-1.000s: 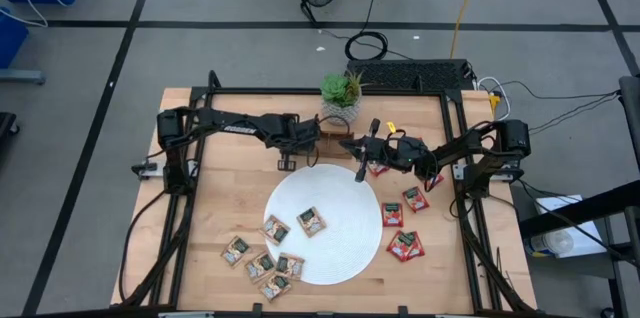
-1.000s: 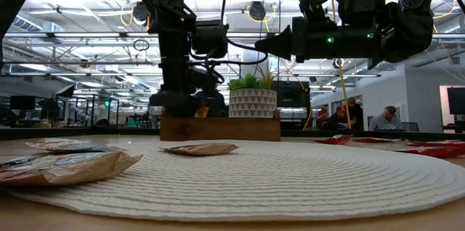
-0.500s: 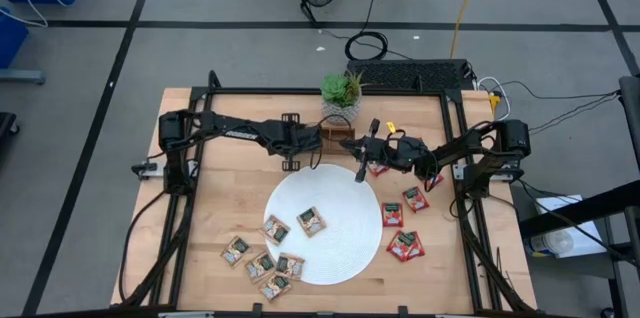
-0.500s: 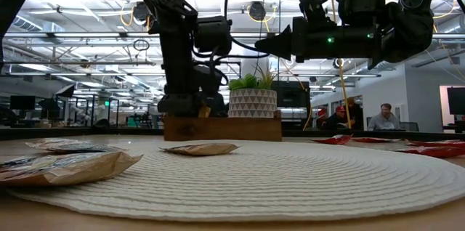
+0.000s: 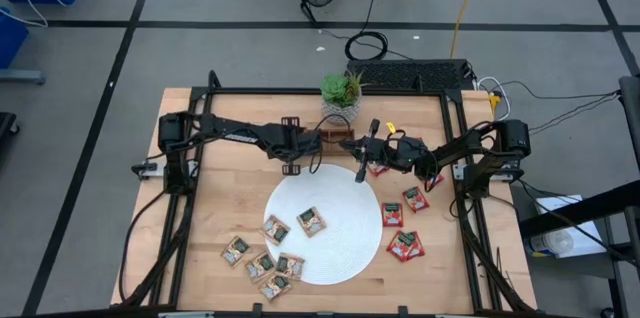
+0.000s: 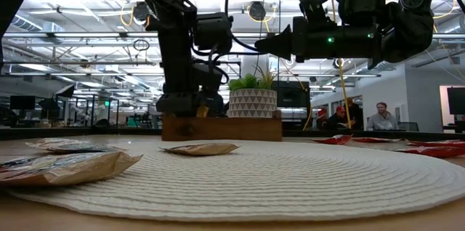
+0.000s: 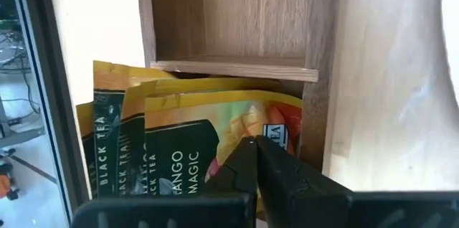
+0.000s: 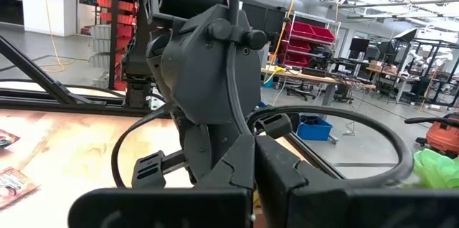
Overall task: Pick & Place Tea
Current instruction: Put the mango tea bag into the wooden organizer, then put the strawberry tea bag into the wooden organizer
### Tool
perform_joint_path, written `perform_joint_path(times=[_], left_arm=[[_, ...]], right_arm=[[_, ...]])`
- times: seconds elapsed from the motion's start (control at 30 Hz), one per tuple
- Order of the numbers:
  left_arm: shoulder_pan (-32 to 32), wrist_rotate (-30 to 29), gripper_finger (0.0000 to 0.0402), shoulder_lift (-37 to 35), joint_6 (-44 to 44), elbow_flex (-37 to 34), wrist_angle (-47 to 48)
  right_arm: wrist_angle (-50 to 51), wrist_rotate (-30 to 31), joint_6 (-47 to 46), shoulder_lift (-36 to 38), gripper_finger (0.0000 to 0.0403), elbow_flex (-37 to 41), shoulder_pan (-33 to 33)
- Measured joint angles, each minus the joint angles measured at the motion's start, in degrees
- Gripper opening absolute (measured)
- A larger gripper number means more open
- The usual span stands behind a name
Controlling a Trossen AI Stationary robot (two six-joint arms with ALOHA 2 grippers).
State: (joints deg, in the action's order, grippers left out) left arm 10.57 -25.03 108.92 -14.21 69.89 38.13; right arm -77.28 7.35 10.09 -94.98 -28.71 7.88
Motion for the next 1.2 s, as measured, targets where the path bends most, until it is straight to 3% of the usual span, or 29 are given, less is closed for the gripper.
perform_joint_path(times=[0.37,0.7,1.0,1.2], left_arm=[[-0.83,3.47,0.0026,-0.15,1.05,0.03,0.01],[-1.33,2.66,0.0004,-0.36,0.54,1.21,1.6],[-2.36,2.63,0.0039,-5.85,1.99,1.91,0.94],[-3.56,3.52,0.004,-8.62,3.43,2.08,0.2]], right_arm=[[-0.08,-0.02,0.0,0.0,0.0,0.0,0.0],[-0.09,0.02,0.0,0.0,0.0,-0.01,0.0],[0.13,0.13,0.0,0.0,0.0,-0.04,0.02],[0.13,0.13,0.0,-0.04,0.0,-0.04,0.02]])
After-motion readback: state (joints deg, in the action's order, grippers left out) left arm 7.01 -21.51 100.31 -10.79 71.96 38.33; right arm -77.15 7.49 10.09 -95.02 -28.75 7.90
